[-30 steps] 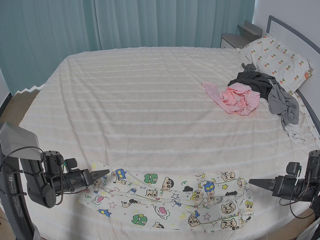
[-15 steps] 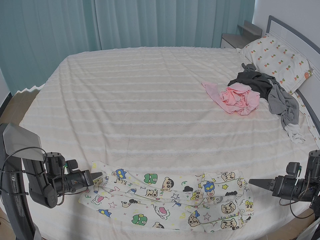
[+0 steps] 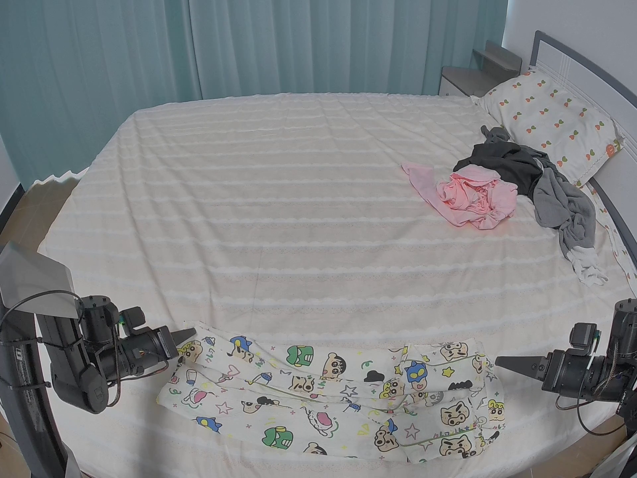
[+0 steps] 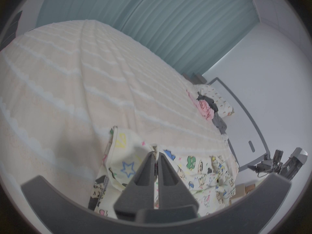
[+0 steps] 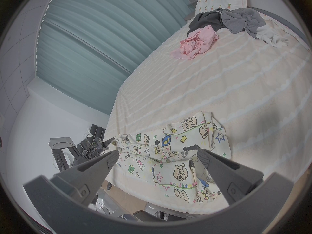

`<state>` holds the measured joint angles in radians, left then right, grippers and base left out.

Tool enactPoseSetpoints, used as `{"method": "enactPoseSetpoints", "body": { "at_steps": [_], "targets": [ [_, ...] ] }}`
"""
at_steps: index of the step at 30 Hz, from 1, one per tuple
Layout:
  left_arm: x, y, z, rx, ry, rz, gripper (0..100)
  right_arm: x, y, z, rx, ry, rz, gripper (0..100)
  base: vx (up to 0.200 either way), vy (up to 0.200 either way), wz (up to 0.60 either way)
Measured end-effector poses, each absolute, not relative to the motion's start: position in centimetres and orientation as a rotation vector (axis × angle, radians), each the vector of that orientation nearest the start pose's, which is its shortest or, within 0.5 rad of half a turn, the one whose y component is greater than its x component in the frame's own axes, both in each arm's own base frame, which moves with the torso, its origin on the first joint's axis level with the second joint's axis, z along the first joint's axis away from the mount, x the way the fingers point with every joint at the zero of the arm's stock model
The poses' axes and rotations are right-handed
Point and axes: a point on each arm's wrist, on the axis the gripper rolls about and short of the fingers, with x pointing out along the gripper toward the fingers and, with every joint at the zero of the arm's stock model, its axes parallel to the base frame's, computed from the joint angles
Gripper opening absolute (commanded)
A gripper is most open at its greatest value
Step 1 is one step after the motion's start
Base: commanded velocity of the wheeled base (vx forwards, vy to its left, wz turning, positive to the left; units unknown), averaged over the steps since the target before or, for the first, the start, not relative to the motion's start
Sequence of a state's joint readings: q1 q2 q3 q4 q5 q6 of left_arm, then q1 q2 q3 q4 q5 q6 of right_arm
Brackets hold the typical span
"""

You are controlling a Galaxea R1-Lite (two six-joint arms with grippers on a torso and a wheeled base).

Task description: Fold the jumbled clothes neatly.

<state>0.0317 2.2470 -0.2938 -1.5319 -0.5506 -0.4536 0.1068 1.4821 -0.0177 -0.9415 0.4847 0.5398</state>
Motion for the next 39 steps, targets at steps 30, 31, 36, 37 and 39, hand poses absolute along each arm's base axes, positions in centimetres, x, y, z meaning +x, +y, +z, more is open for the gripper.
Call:
{"method": "enactPoseSetpoints", "body": {
  "at_steps": [30, 31, 36, 37, 39],
  "targets": [
    [30.9, -0.1, 3.5, -0.521, 0.340, -0.469, 0, 15.1, 2.7, 8.5, 0.612, 0.659, 0.427, 100, 0.000, 0.000, 0.00],
    [31.0, -0.1, 3.6, -0.519, 0.335, -0.471, 0, 15.1, 2.7, 8.5, 0.612, 0.659, 0.427, 100, 0.000, 0.000, 0.00],
    [31.6, -0.4, 4.1, -0.507, 0.305, -0.491, 0, 15.1, 2.7, 8.5, 0.612, 0.659, 0.427, 100, 0.000, 0.000, 0.00],
    [31.7, -0.6, 4.2, -0.503, 0.300, -0.497, 0, 15.1, 2.7, 8.5, 0.612, 0.659, 0.427, 100, 0.000, 0.000, 0.00],
    [31.9, -0.7, 4.3, -0.486, 0.289, -0.506, 0, 15.1, 2.7, 8.5, 0.611, 0.658, 0.427, 100, 0.000, 0.000, 0.00]
  ]
}}
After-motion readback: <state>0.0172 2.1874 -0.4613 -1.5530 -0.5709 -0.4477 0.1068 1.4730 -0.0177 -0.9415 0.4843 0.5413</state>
